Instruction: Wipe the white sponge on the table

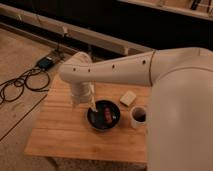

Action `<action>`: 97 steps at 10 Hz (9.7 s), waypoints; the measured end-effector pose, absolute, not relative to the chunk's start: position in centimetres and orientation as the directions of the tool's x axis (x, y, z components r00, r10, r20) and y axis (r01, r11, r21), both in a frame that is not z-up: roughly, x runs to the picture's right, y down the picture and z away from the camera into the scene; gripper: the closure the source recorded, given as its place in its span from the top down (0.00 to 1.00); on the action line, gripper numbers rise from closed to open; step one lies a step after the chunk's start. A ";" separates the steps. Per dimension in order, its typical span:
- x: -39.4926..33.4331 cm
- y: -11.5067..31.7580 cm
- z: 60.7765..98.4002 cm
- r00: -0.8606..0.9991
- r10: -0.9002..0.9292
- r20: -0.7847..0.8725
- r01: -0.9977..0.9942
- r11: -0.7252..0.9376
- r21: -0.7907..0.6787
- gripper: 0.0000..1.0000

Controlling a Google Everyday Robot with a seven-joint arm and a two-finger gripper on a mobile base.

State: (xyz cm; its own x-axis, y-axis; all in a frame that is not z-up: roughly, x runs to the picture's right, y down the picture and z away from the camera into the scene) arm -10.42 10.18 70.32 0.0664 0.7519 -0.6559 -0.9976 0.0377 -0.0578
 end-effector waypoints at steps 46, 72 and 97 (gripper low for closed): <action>14.3 8.2 87.6 0.238 0.633 -0.737 -0.898 0.432 0.080 0.65; 16.2 8.9 91.7 0.208 0.552 -0.808 -0.853 0.506 0.126 0.00; 11.6 10.8 88.6 0.135 0.441 -0.887 -0.969 0.246 -0.025 0.00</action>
